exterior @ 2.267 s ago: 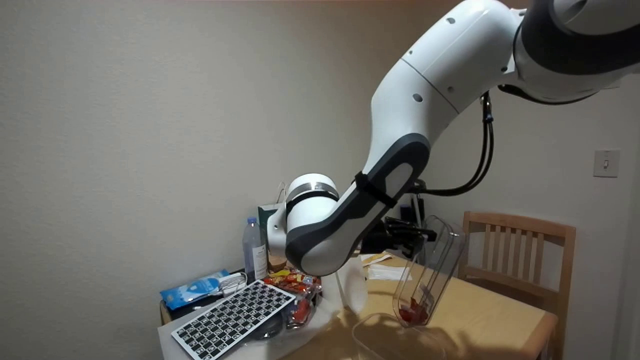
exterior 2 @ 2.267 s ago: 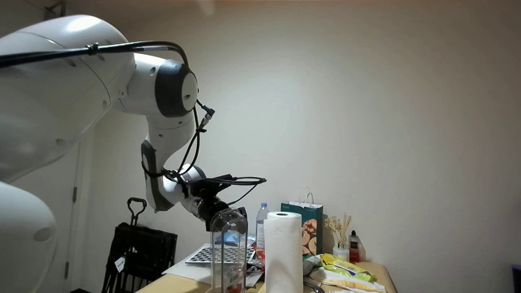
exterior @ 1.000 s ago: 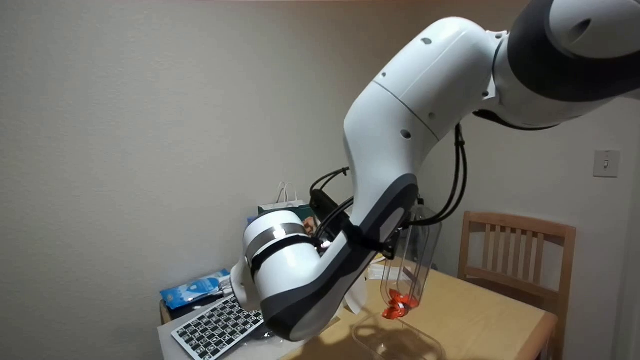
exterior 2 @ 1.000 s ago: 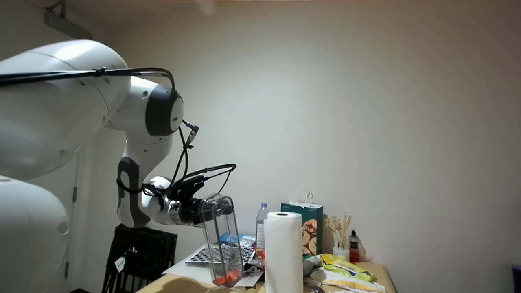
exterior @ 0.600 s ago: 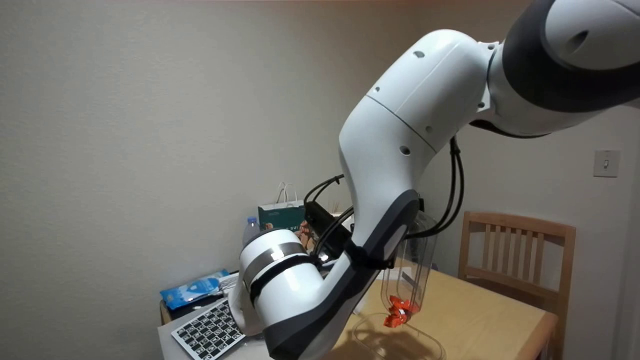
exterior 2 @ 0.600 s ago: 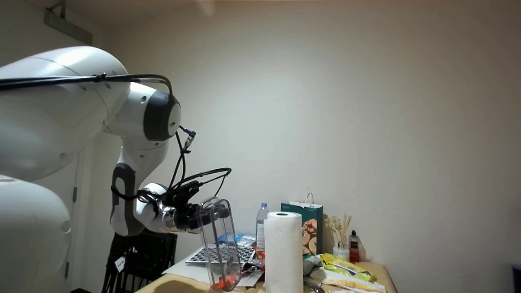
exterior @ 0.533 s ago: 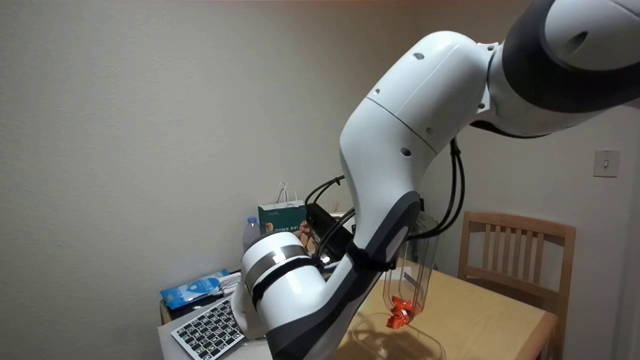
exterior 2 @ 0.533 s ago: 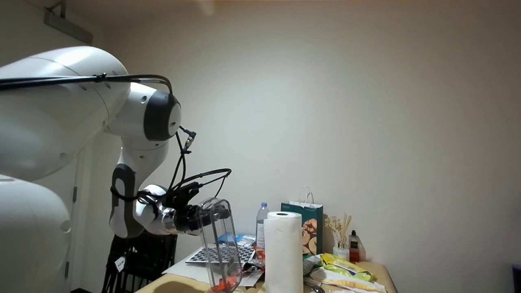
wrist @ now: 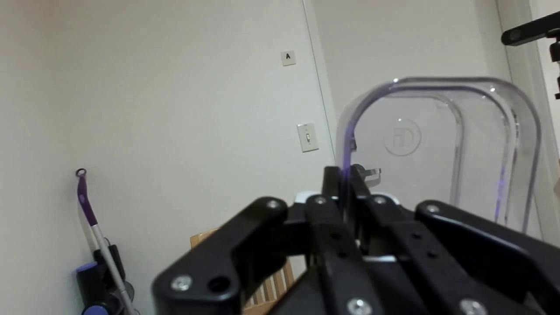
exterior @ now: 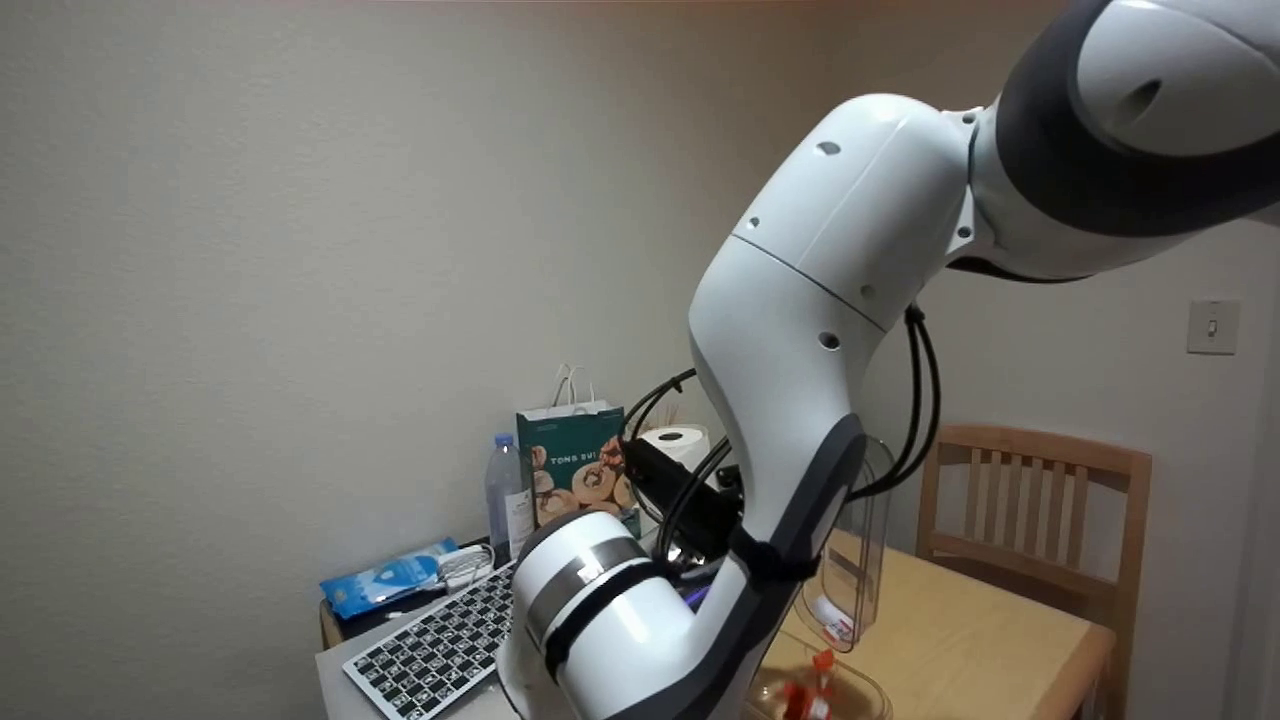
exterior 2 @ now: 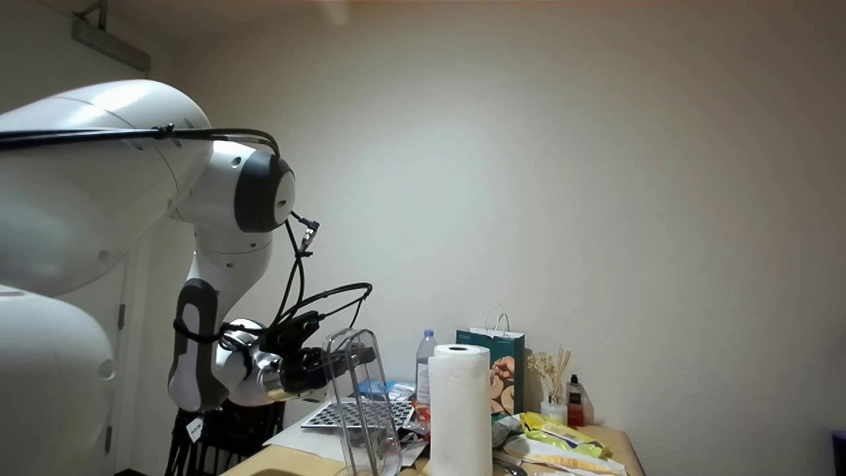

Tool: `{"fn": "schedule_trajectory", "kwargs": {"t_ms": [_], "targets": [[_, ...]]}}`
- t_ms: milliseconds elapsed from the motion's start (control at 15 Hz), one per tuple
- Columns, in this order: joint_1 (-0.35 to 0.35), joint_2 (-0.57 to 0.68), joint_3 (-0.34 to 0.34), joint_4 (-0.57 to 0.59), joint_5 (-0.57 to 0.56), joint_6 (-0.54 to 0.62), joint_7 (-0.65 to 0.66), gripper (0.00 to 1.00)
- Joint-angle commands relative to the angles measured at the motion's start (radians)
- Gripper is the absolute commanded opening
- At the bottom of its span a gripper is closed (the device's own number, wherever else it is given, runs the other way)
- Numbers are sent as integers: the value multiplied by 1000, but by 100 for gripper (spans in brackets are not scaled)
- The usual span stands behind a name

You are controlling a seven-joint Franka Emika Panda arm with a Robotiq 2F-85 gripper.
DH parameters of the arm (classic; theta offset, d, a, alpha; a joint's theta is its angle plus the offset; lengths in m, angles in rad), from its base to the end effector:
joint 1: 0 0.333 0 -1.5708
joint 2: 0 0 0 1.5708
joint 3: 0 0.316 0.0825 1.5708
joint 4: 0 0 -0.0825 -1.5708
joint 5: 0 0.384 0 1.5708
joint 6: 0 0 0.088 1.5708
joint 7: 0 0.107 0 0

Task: Pour the content from one plastic container to another

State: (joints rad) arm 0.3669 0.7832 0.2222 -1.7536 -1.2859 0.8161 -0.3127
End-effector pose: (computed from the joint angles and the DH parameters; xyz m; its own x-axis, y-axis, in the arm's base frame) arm 0.5171 0.1685 0.2026 0.2111 -0.3418 -0.9157 0.9717 -0.0287 0.2347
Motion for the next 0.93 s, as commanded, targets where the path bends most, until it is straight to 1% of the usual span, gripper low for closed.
{"fn": "schedule_trajectory", "kwargs": {"t_ms": [0,200,467,667,800,867], "targets": [[-2,-16,12,-49,-70,-32,-28,5],[5,-19,16,-67,-113,-29,-36,5],[25,-21,11,-103,-215,-30,-30,5],[36,-21,11,-113,-265,-32,-35,5],[37,-21,17,-104,-265,-27,-25,6],[20,-23,28,-69,-233,-11,-33,6]]}}
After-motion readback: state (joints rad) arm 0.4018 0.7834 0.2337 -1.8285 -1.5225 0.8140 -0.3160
